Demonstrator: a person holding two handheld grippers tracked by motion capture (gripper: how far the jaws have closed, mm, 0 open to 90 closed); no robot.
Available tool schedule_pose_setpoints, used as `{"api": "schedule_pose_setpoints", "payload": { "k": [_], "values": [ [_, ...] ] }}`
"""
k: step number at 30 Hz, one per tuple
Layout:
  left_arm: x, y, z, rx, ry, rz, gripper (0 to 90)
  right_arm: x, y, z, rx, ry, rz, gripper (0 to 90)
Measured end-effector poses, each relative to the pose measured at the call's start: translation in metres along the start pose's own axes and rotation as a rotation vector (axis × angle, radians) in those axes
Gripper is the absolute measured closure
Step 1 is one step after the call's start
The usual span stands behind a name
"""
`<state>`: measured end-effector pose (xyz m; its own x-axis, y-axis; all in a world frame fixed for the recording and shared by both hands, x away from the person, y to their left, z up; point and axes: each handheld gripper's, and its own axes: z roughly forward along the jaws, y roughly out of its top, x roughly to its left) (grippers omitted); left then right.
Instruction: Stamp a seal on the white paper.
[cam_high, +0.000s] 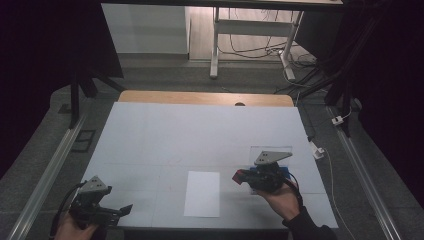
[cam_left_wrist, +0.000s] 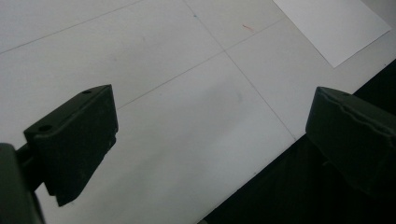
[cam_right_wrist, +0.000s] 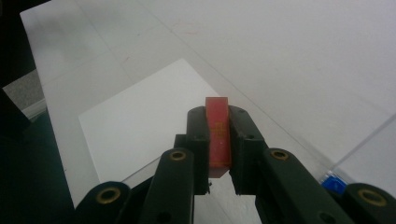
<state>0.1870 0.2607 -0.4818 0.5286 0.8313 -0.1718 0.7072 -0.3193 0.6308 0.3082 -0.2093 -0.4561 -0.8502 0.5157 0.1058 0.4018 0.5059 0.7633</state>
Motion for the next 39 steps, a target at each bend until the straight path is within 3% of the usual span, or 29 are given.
{"api": "schedule_pose_setpoints", "payload": {
  "k": [21,28,39],
  "values": [
    [0.001,0.000,0.000,-0.002,-0.005,0.000,2.9,0.025,0.016,0.048,0.079,0.090,-0.108,79.2],
    [0.001,0.000,0.000,-0.006,-0.009,-0.003,2.9,0.035,0.020,0.066,0.106,0.114,-0.167,79.3],
    [0.001,0.000,0.000,-0.006,-0.010,-0.001,2.9,0.043,0.022,0.087,0.129,0.124,-0.175,79.3]
  ]
}}
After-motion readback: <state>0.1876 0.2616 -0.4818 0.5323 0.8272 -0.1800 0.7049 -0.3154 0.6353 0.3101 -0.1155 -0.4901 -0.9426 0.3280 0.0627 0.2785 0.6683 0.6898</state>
